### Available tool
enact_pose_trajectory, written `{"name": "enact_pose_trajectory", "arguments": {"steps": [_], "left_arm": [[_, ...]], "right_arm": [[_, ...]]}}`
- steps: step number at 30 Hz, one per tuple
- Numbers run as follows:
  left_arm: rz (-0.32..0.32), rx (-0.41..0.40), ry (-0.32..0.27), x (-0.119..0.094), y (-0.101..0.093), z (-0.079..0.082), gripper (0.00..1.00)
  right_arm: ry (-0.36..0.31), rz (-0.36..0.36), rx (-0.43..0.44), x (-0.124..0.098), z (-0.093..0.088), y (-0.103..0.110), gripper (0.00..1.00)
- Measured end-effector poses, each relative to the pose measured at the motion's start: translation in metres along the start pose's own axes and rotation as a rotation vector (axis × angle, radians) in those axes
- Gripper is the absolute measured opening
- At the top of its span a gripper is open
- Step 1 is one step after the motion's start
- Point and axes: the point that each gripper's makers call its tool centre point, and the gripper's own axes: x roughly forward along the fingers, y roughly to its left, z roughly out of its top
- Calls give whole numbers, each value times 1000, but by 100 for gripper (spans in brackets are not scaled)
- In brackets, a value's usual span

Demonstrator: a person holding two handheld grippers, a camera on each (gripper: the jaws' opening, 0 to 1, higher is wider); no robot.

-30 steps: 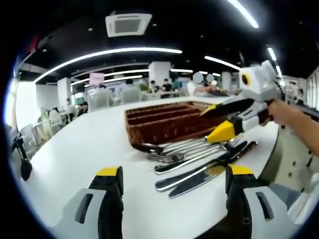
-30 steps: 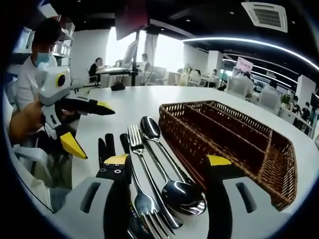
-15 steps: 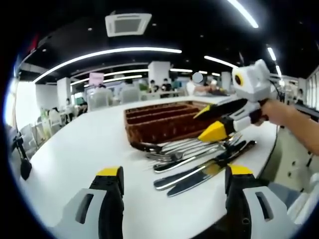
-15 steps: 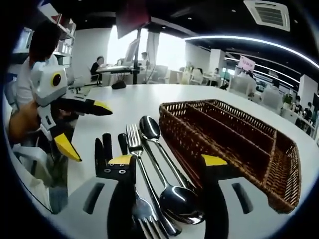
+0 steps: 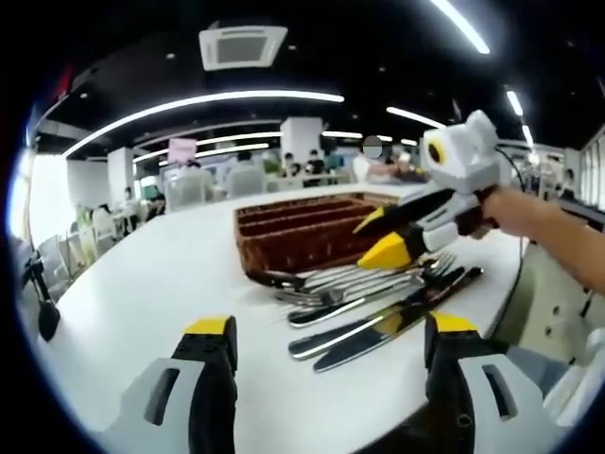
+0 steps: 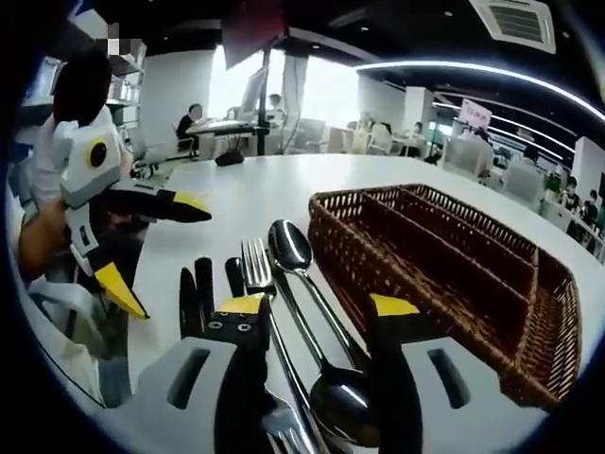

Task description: Arrange the knives, forks, and spoons in their matching storage slots by inserting each utensil handle-first until every utensil is classified and aligned in the correct compartment

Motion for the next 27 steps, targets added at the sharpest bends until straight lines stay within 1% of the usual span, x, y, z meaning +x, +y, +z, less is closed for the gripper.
{"name": "enact_pose_trajectory", "arguments": {"steps": [6,10,12,22,27], "left_arm": [[-4,1,-1,0,-2,1,81],[-6,7,2,0,-2,1,80],[-5,6,1,-1,-2,1,80],[-1,8,2,-3,-1,1,79],[-4,15,6,-4,-3,-1,79]], "right_arm": [[15,10,-7,5,0,1,39],[16,13,-4,8,0,-2,36],[27,16,-10,11,-2,-4,34],[40,13,-10,19,-3,-10,33],[50,13,-16,21,-5,-8,30]]}}
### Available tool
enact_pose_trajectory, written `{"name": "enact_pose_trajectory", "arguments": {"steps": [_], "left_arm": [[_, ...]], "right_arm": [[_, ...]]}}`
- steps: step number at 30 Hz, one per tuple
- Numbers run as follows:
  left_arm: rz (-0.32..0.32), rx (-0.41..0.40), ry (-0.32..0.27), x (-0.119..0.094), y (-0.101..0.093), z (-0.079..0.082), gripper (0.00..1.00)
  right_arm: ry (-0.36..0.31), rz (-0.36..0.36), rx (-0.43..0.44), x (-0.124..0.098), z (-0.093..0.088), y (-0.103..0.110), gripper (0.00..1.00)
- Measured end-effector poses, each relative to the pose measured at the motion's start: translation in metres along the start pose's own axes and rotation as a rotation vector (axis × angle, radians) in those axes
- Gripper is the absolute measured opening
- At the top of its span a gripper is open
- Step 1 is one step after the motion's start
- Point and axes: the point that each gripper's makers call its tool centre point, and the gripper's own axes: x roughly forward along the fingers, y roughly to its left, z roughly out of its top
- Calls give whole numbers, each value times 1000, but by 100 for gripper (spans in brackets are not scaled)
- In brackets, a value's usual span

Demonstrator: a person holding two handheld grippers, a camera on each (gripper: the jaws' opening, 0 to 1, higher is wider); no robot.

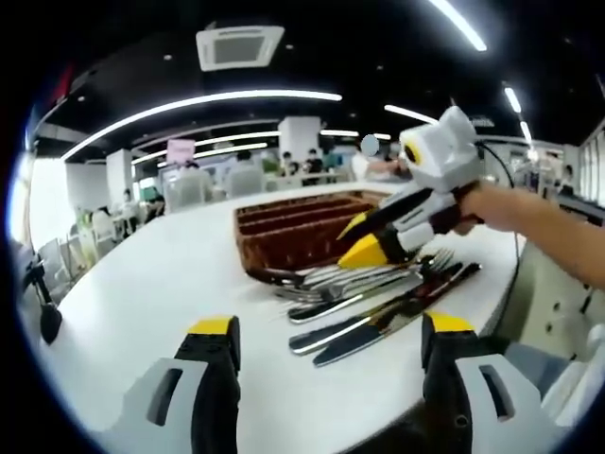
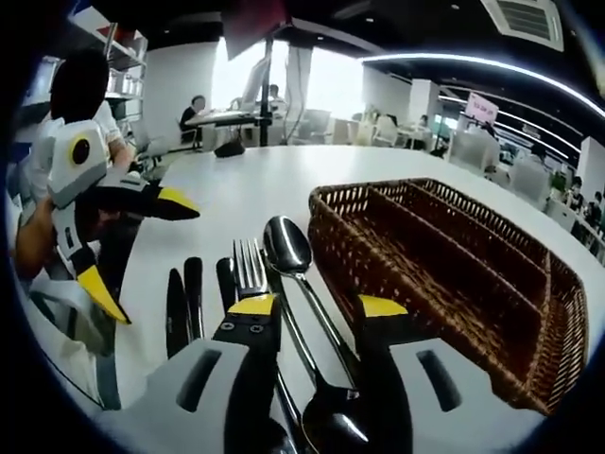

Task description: Arrange the knives, forks, and spoons in their matching storage slots by inserting each utensil handle-first until every utensil is classified and aligned in the correct compartment

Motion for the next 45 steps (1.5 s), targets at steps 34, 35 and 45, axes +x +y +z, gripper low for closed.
{"name": "enact_pose_trajectory", "arguments": {"steps": [34,35,45], "left_arm": [[-2,8,0,-3,2,0,78],[-1,8,0,-3,2,0,78],[3,13,3,-3,5,-1,78]], "right_arm": [[64,70,52,16,-7,2,16],[67,75,57,16,-8,4,16],[87,99,71,22,-7,0,12]]}}
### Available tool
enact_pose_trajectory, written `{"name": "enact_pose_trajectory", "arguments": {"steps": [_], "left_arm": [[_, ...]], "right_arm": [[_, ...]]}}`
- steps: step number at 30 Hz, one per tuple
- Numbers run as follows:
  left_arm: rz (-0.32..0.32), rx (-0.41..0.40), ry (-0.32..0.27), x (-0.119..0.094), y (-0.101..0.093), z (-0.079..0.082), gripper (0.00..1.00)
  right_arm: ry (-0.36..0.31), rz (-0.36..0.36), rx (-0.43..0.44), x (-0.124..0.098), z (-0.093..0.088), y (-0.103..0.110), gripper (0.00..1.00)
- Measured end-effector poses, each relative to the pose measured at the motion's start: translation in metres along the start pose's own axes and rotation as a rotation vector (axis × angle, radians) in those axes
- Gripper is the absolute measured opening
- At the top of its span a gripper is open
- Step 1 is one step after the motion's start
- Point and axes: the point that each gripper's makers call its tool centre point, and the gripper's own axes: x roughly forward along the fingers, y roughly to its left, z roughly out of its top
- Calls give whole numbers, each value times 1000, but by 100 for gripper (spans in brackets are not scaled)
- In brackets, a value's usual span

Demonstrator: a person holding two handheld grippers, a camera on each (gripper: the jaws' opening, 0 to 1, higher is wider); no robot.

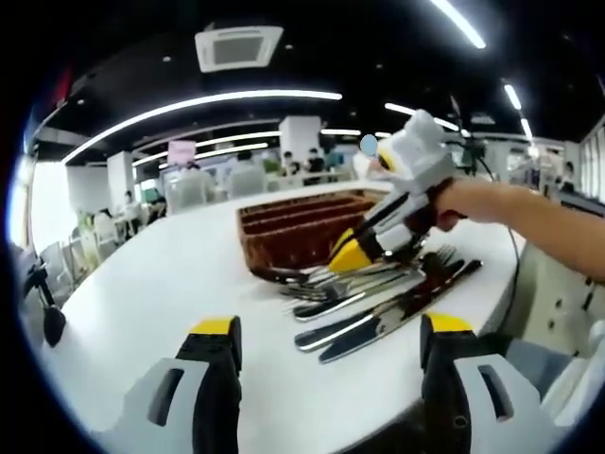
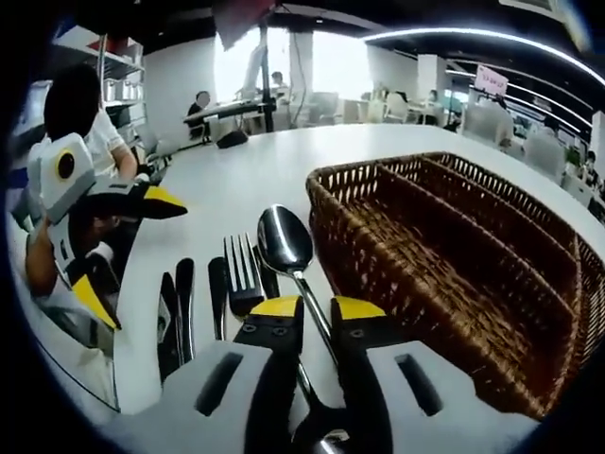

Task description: Arrange the knives, forks, and spoons in their matching storage slots by inserting each utensil handle-first until every utensil is classified and aligned in the correct compartment

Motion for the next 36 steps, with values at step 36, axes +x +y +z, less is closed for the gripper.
{"name": "enact_pose_trajectory", "arguments": {"steps": [36], "left_arm": [[2,12,-4,0,1,3,76]], "right_arm": [[73,34,-318,0,7,1,3]]}}
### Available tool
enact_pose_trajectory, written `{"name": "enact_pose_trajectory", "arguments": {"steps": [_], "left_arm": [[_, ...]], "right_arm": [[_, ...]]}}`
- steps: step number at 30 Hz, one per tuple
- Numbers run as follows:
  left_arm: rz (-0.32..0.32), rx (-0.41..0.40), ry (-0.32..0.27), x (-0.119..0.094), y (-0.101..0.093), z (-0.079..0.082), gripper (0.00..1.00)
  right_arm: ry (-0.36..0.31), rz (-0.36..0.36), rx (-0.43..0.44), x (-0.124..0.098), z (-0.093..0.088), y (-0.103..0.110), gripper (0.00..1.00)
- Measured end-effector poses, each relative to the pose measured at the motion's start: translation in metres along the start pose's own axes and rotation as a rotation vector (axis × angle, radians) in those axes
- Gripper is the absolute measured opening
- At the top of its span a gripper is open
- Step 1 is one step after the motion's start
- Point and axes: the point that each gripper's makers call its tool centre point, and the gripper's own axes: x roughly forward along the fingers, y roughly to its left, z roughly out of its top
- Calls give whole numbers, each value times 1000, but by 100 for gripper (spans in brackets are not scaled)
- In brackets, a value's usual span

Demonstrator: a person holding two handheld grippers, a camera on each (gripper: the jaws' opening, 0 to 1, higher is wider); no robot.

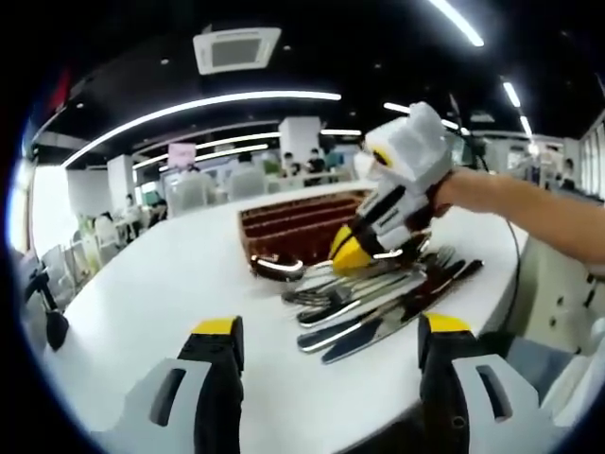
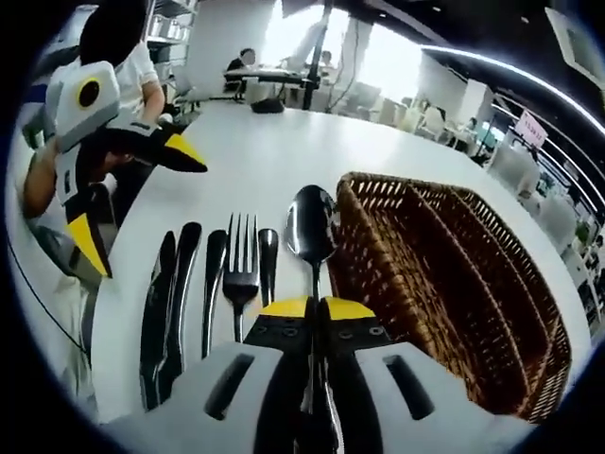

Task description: Arrange the knives, forks, and spoons in their matching storage slots by inserting each utensil handle-first until every utensil is classified and aligned in the correct compartment

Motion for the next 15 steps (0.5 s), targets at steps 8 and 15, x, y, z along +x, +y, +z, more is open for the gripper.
{"name": "enact_pose_trajectory", "arguments": {"steps": [8,15], "left_arm": [[-5,-1,-3,-1,-1,0,76],[-4,1,-5,-3,-1,-1,76]], "right_arm": [[-21,-24,-22,-8,9,-6,3],[-24,-43,-46,-16,14,-8,3]]}}
